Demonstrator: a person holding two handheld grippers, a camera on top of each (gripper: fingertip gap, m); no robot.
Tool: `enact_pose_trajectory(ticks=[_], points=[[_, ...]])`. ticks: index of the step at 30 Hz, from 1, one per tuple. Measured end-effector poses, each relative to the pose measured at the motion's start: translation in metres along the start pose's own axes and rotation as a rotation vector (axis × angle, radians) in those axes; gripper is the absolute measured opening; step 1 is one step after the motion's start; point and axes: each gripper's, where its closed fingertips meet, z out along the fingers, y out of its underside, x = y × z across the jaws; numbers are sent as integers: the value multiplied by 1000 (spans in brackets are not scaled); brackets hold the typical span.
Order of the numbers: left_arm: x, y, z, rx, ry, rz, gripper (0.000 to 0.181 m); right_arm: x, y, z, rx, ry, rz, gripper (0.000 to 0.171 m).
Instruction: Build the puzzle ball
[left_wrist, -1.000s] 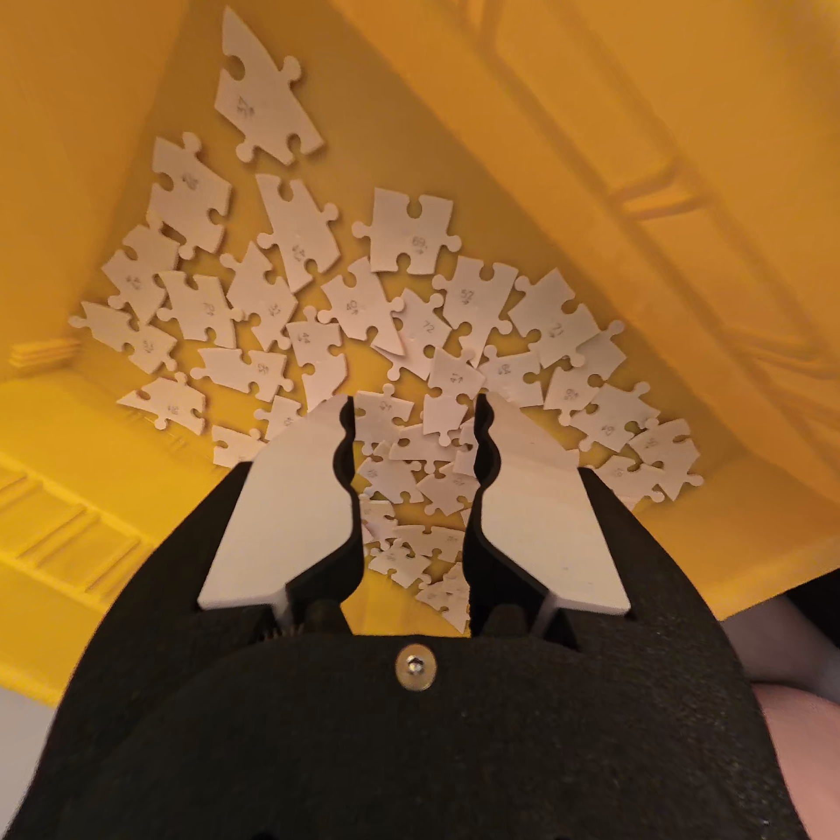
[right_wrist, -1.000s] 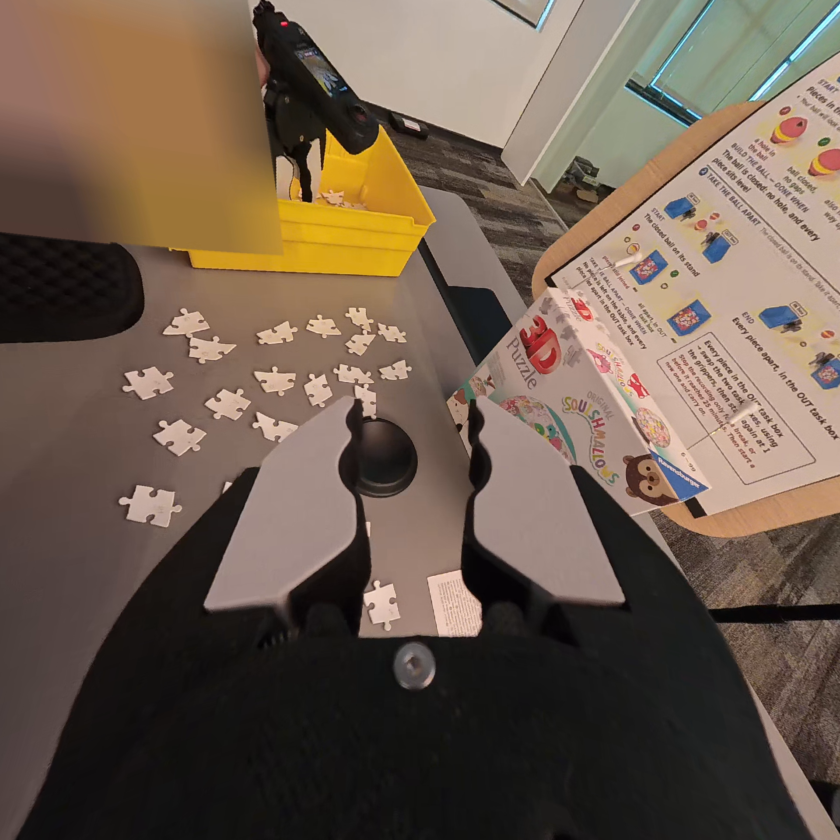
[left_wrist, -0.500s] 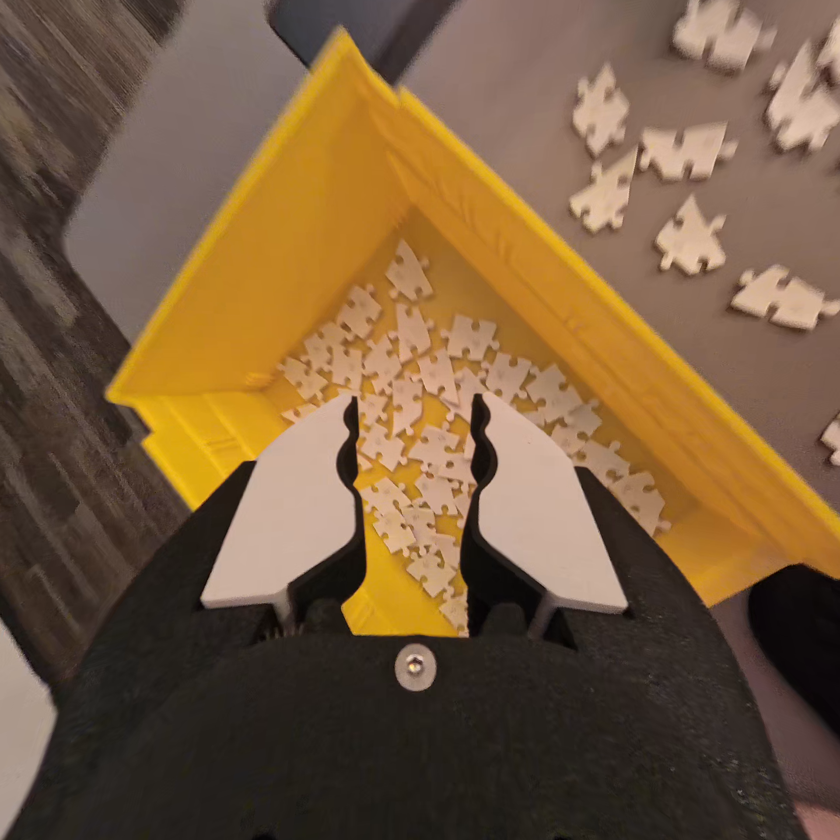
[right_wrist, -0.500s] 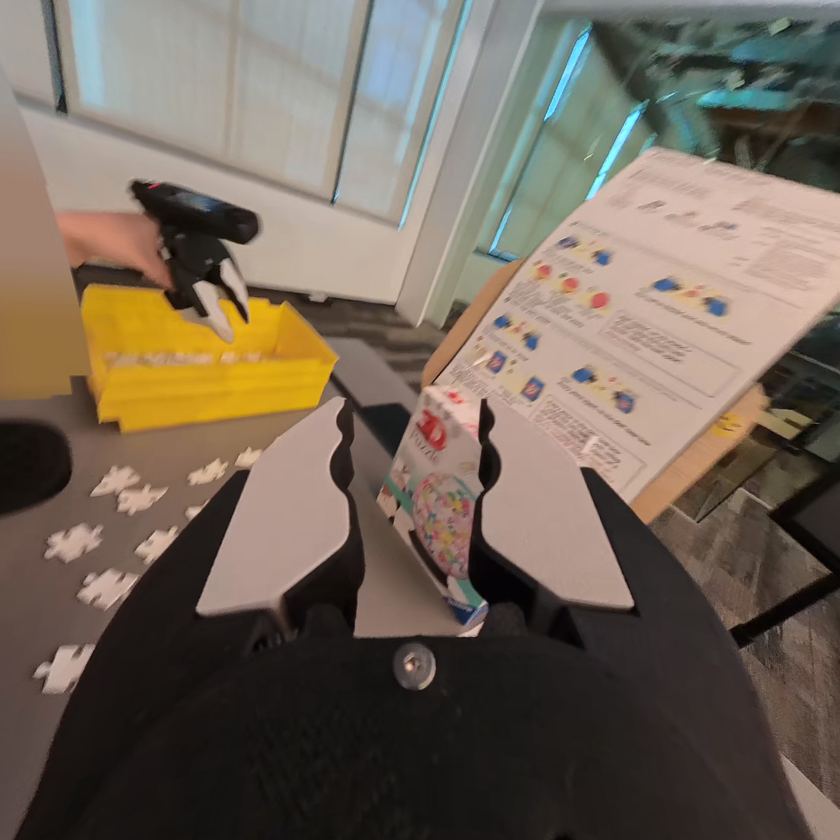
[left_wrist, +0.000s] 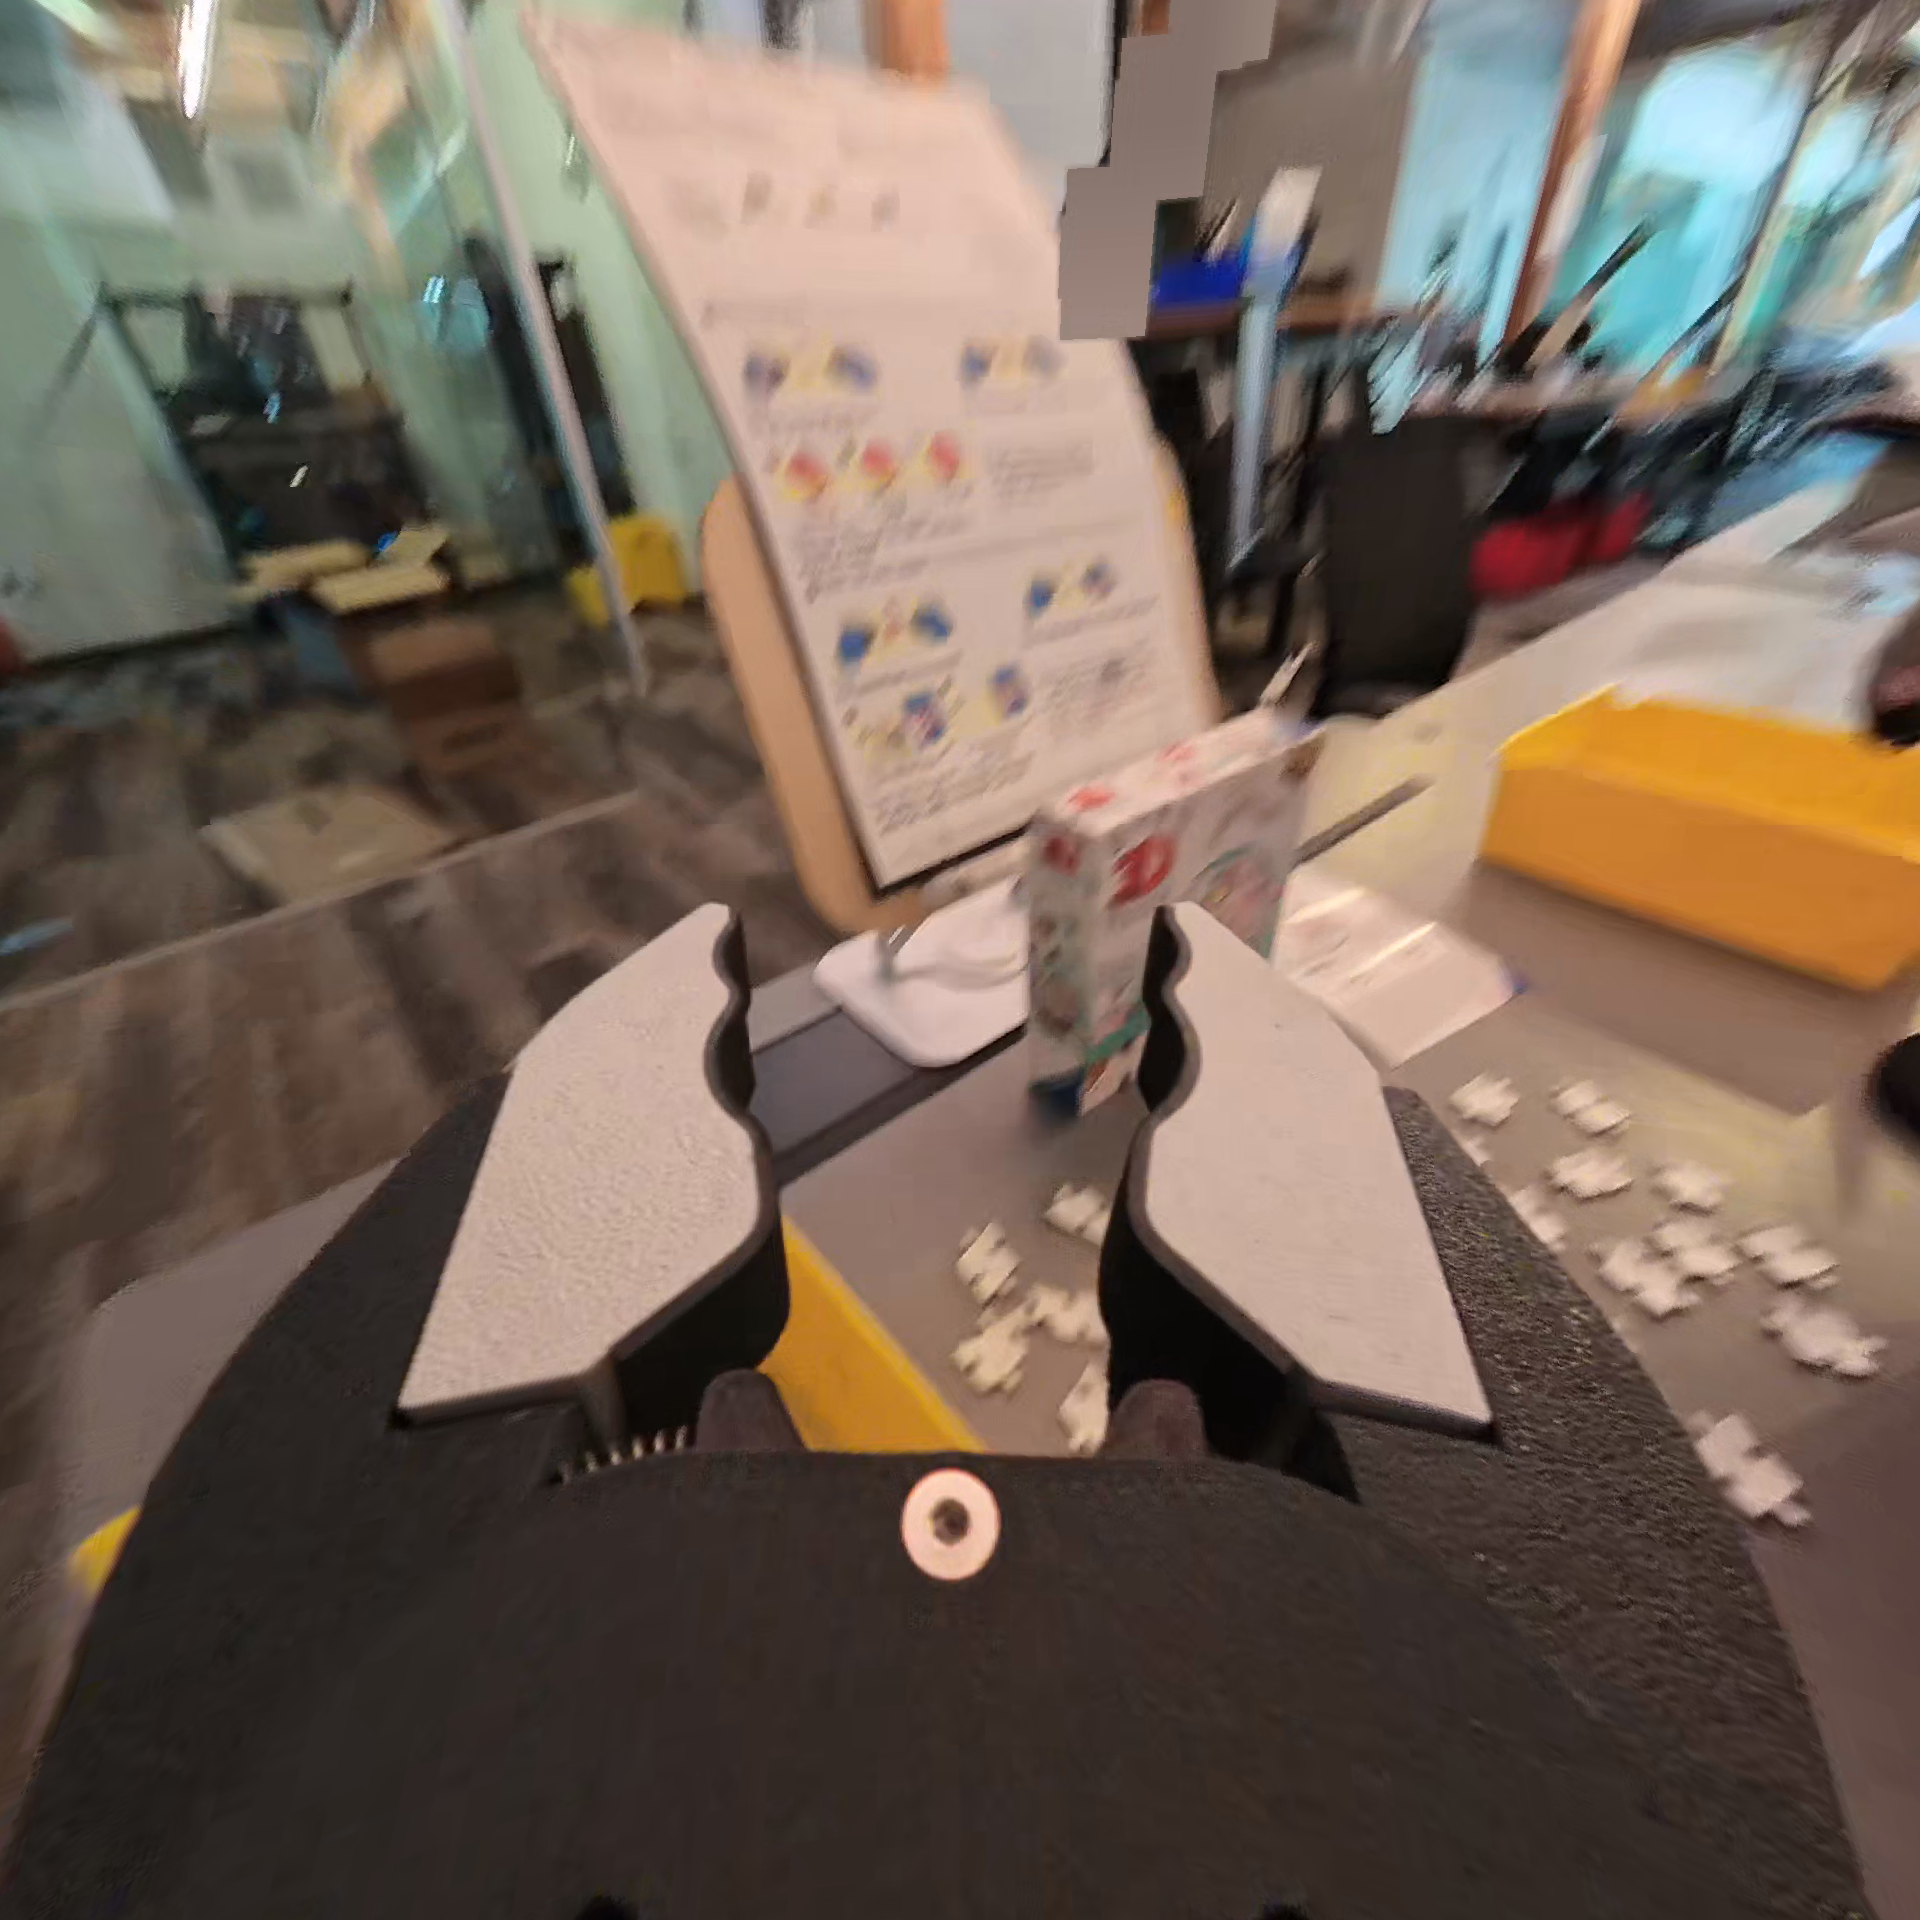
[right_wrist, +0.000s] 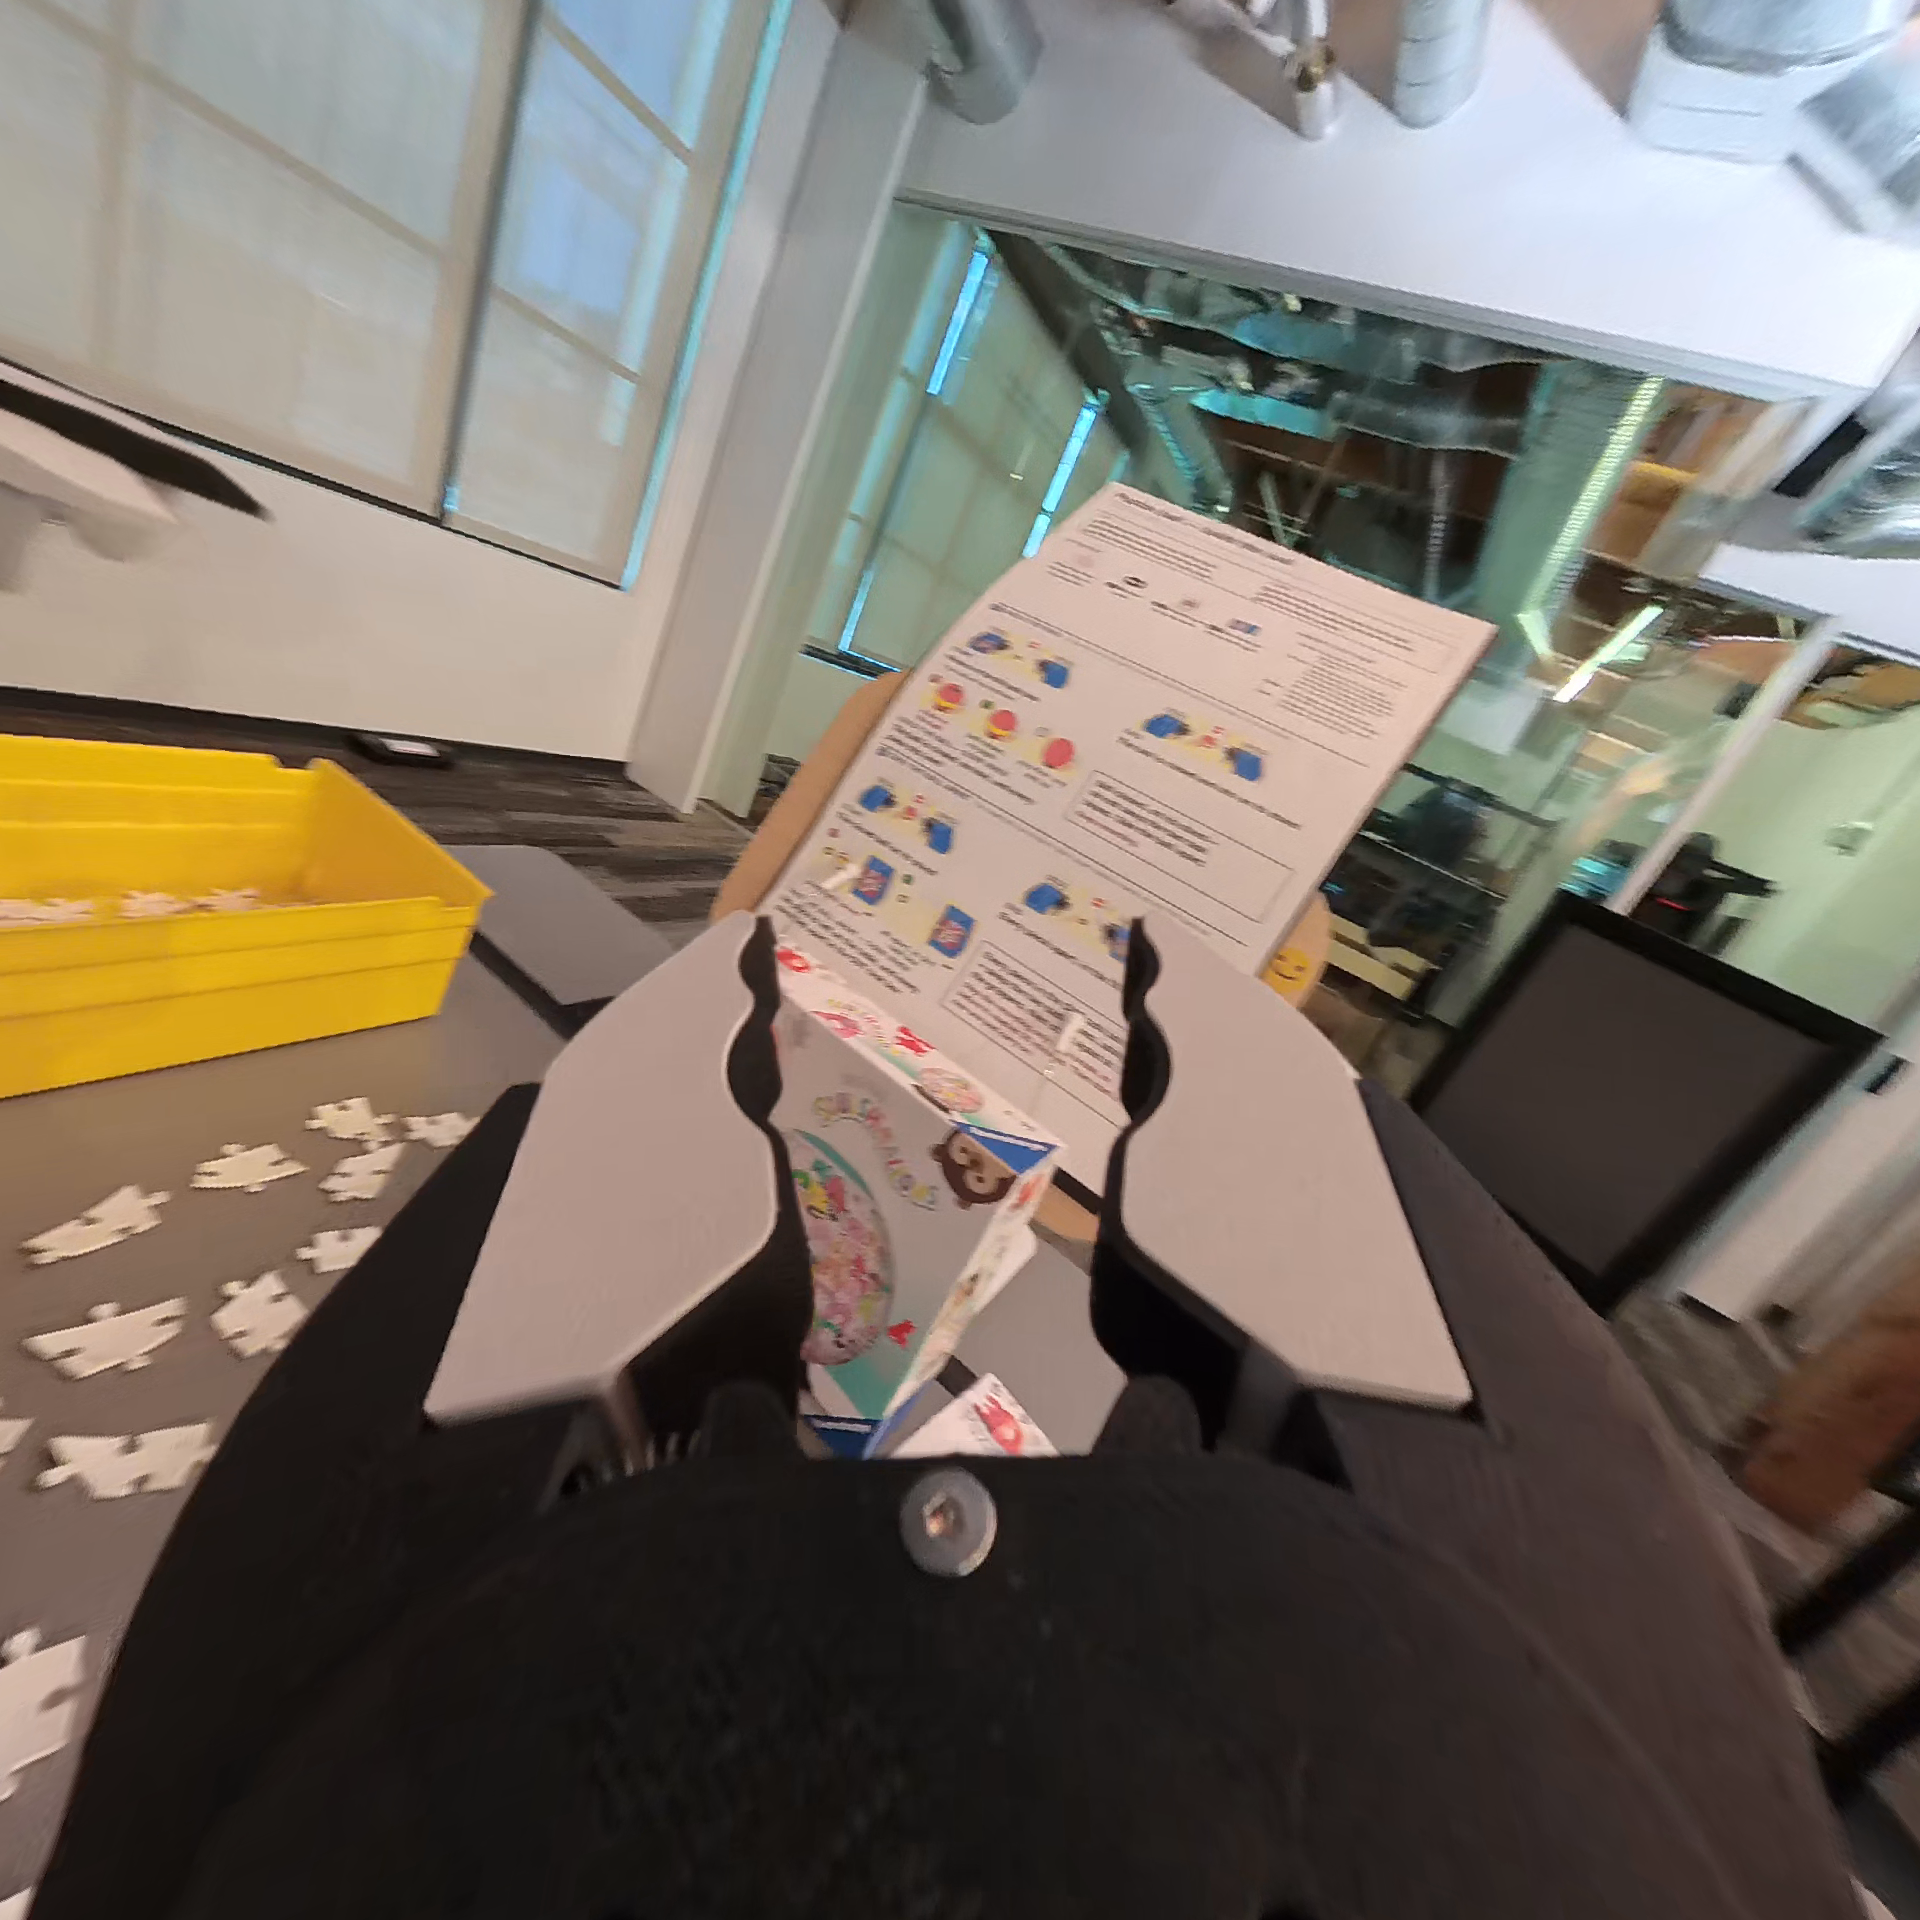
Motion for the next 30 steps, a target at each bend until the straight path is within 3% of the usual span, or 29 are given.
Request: enact_pose_trajectory(ticks=[5, 12, 15, 21, 30], points=[[25, -27, -13, 196, 54, -38, 68, 7, 13, 3, 4, -14, 64, 52], [27, -37, -23, 279, 78, -79, 64, 18, 13, 2, 38, 24, 143, 51], [32, -45, -29, 332, 112, -77, 59, 25, 10, -4, 32, 55, 175, 42], [54, -55, -39, 346, 177, -25, 51, 32, 9, -9, 20, 83, 171, 37], [64, -50, -38, 294, 166, 43, 49, 38, -12, -20, 174, 130, 125, 36]])
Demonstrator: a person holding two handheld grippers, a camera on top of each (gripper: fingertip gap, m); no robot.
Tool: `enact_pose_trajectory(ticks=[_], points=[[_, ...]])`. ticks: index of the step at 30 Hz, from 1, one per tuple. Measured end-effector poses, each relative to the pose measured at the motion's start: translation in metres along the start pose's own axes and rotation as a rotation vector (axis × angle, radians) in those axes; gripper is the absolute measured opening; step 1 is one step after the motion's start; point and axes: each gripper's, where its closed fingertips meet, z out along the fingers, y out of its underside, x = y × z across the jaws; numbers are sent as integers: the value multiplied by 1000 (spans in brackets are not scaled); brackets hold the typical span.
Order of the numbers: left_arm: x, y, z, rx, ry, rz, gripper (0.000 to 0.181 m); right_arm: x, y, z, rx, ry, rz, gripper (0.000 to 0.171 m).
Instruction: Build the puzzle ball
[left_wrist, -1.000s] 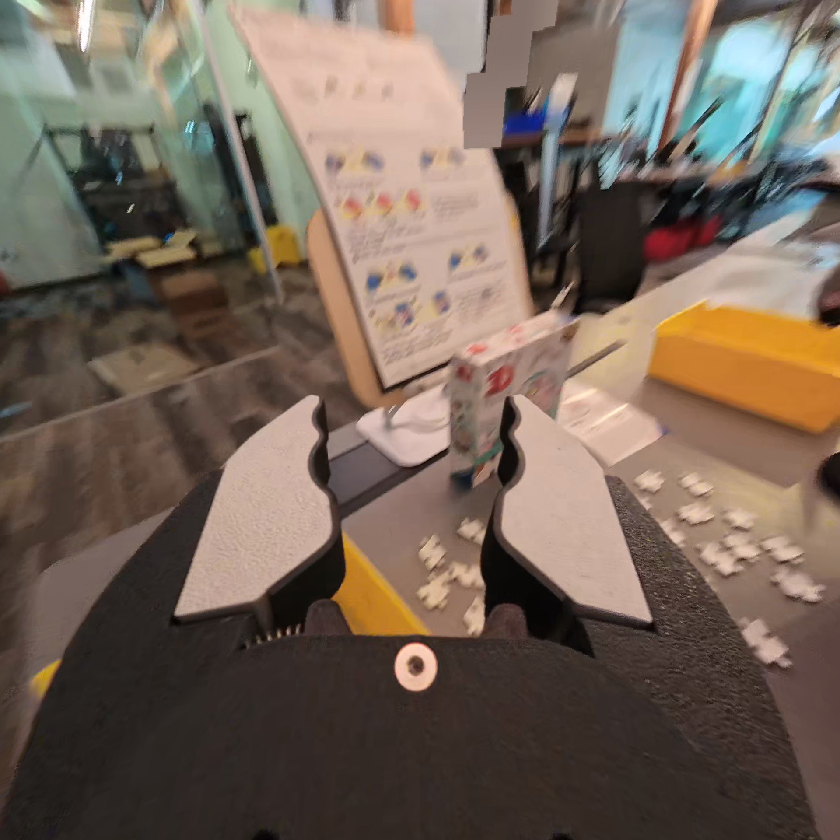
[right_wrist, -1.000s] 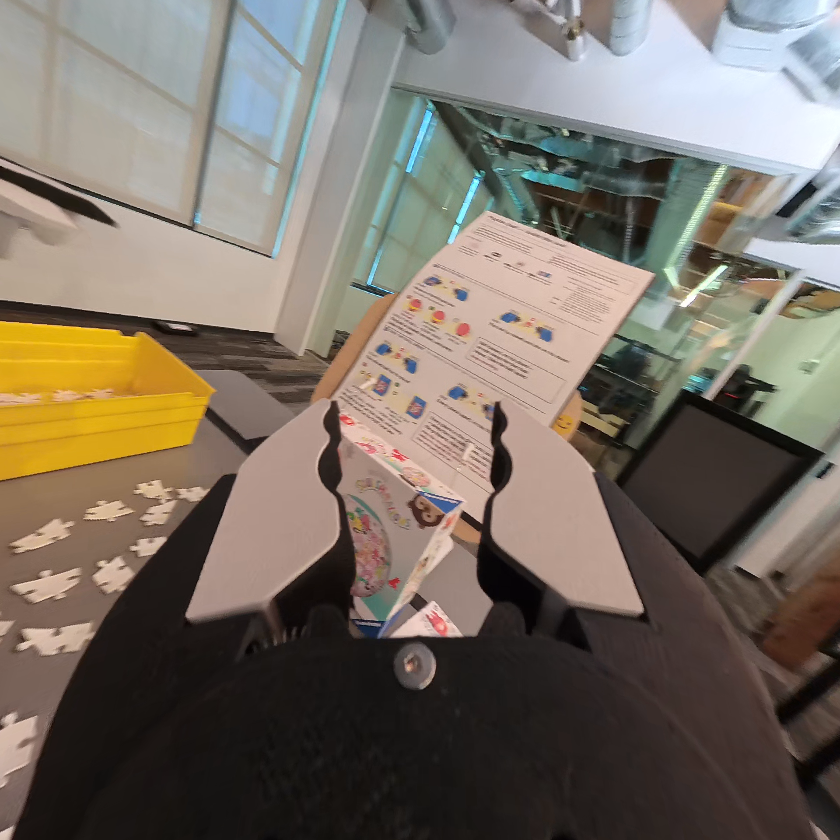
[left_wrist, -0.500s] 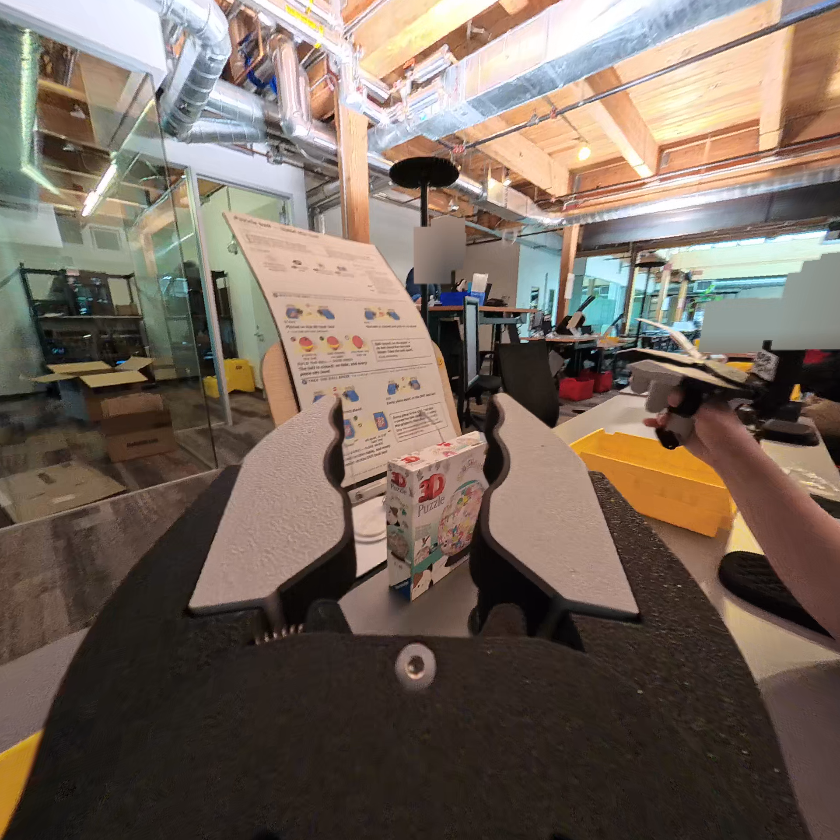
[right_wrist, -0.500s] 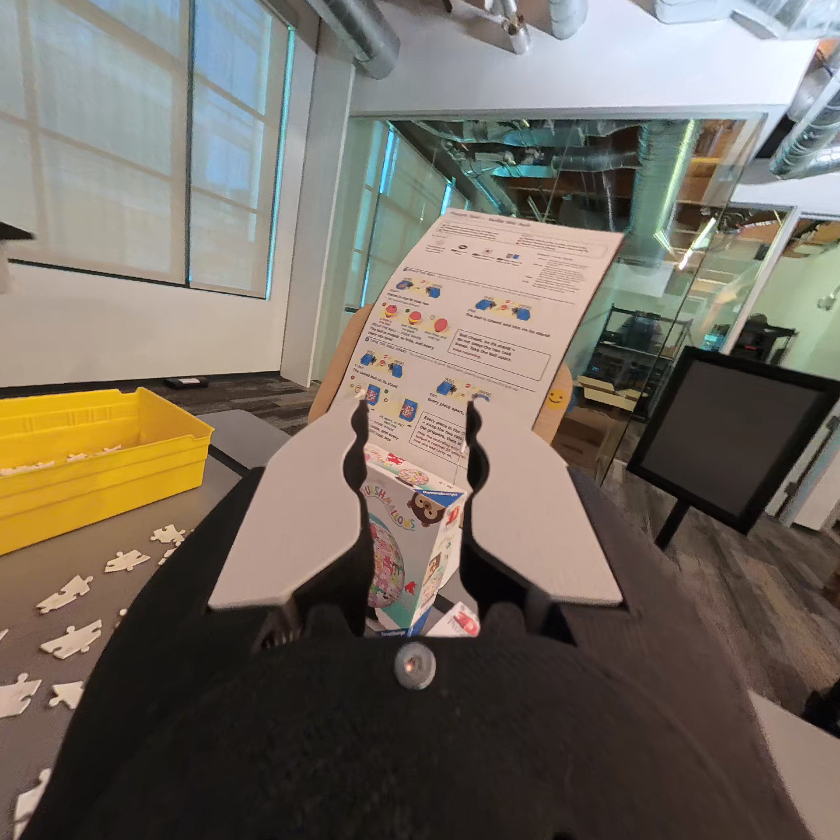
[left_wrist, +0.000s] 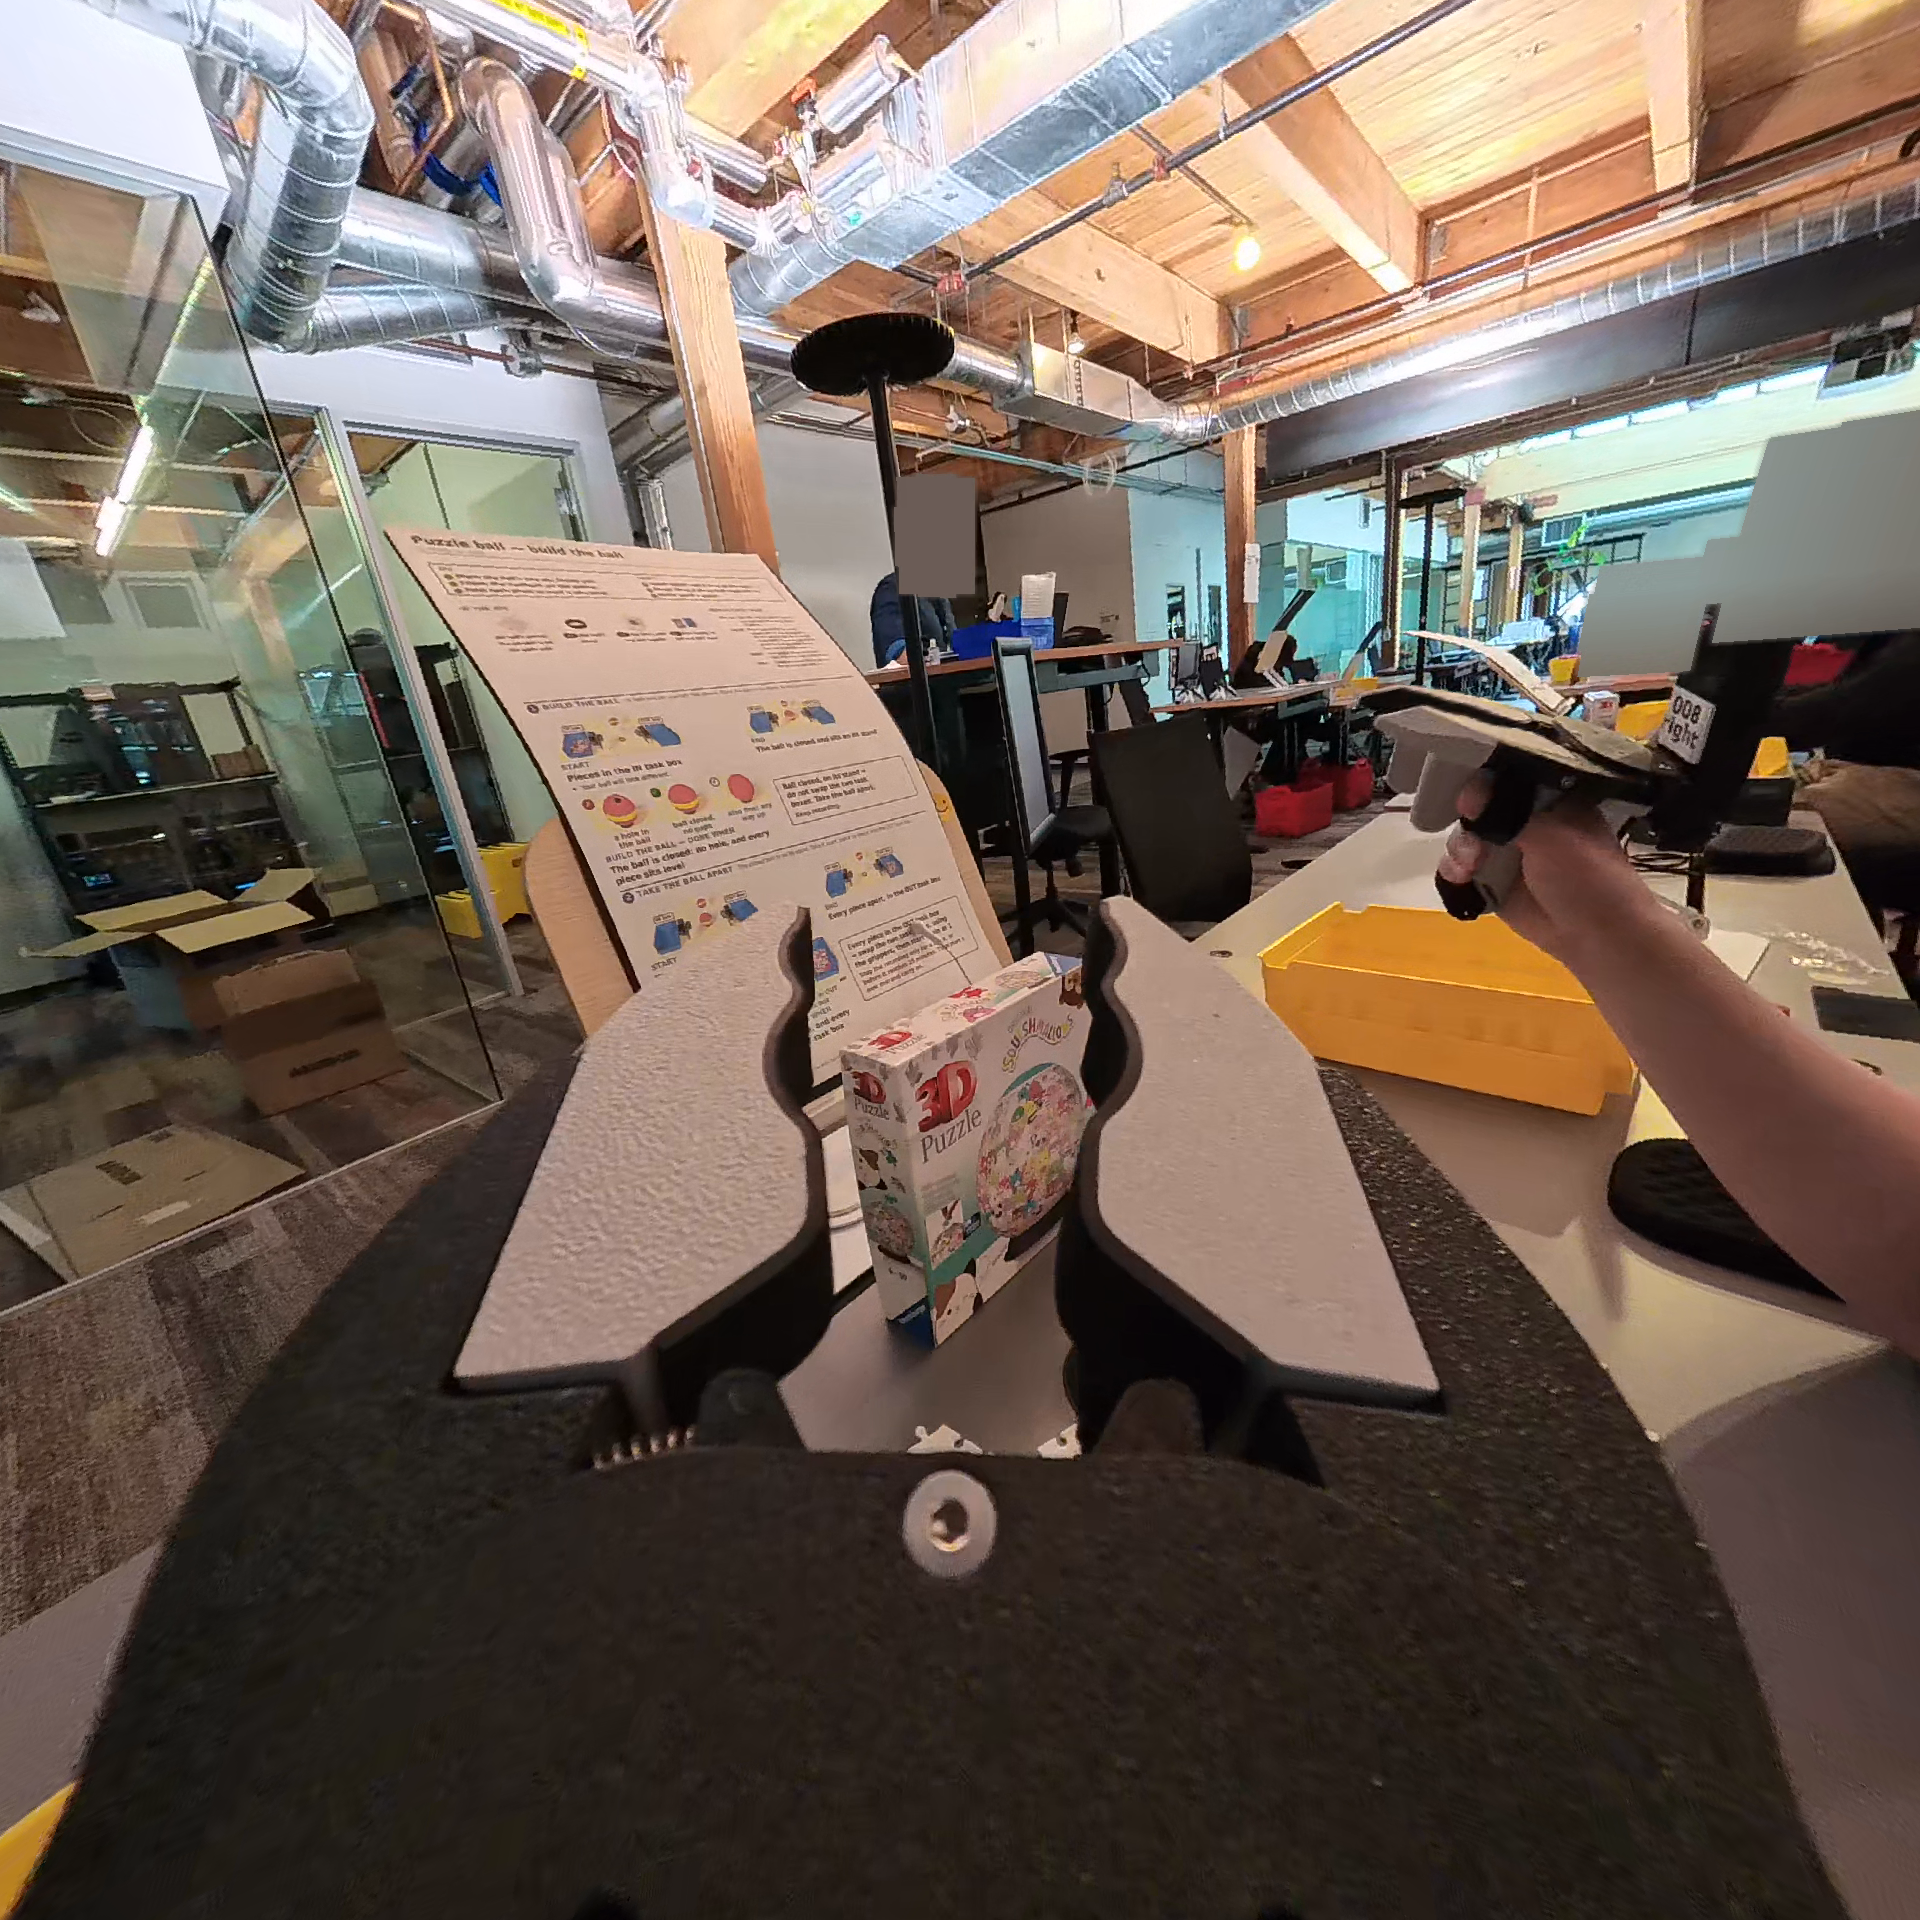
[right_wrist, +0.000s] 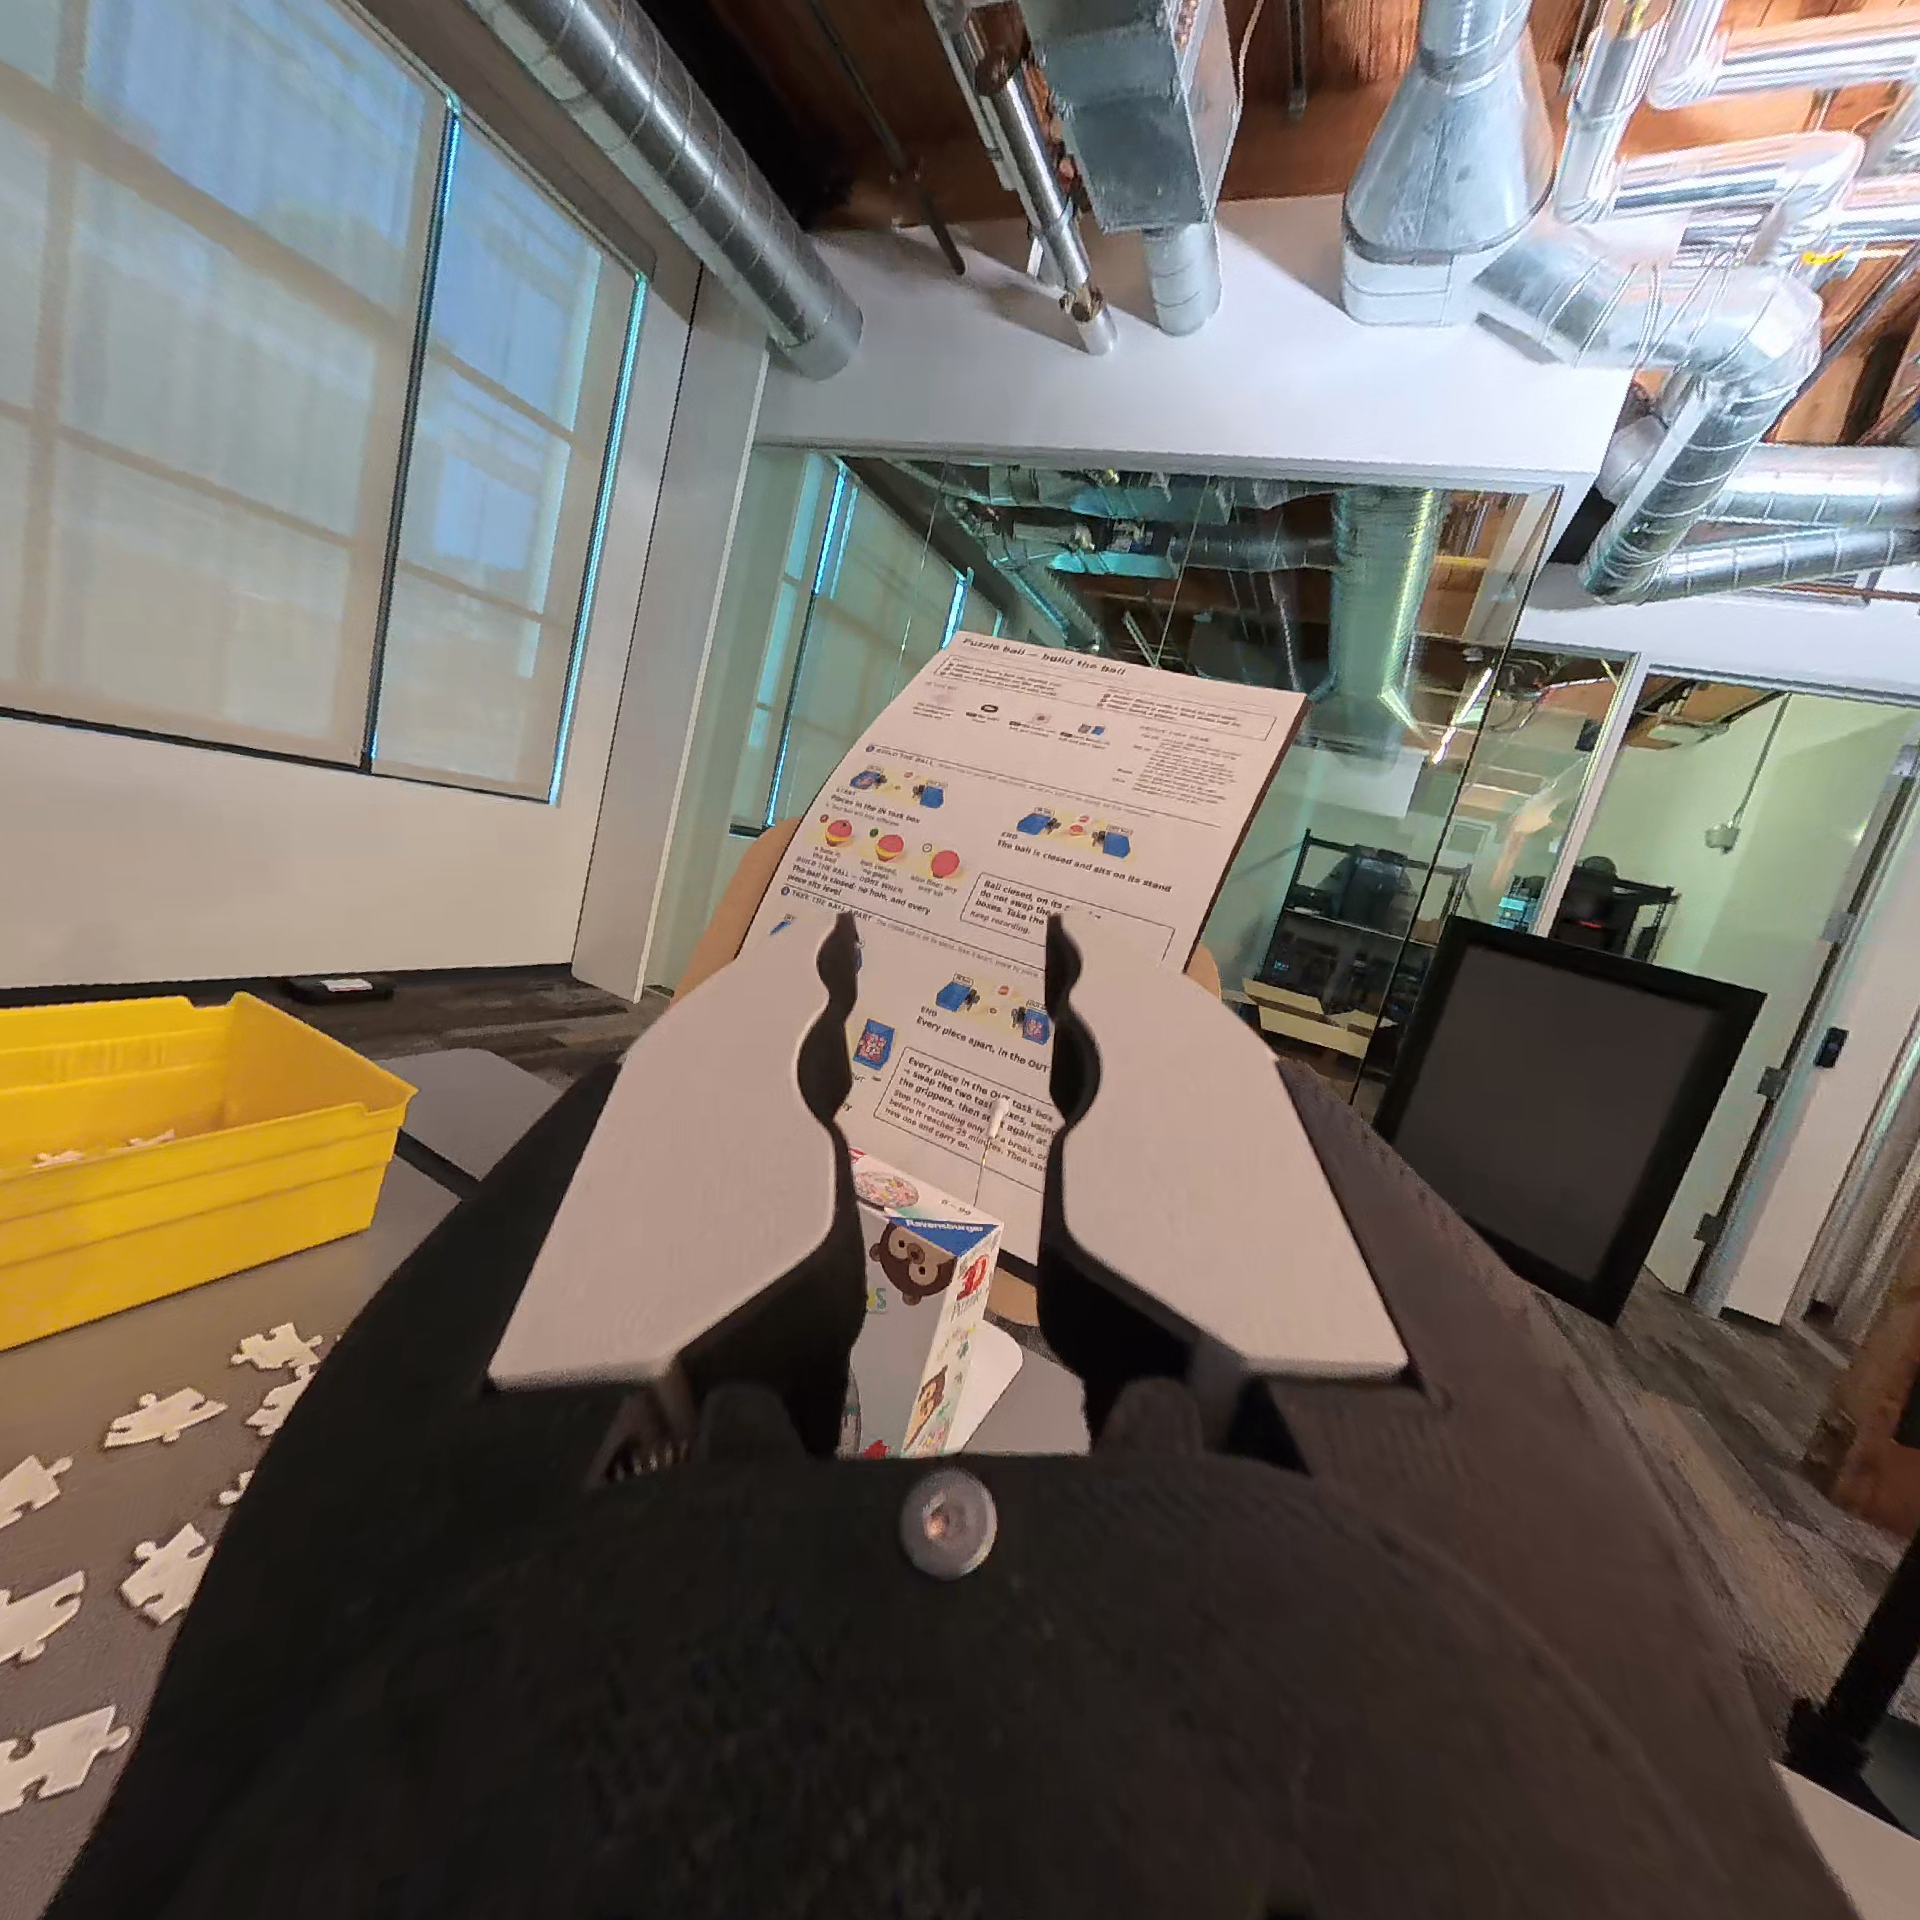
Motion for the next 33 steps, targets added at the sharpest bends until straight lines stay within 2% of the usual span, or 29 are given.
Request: enact_pose_trajectory(ticks=[5, 15, 33], points=[[-1, 3, 1, -13, 3, -18, 47, -2, 12, 1, -60, -33, -9, 36], [-2, 21, 7, -111, -9, 2, 44, -1, 27, 4, -184, 35, -200, 17], [-3, 22, 5, -126, -13, -2, 38, -9, 25, 5, -172, -5, -200, 4]])
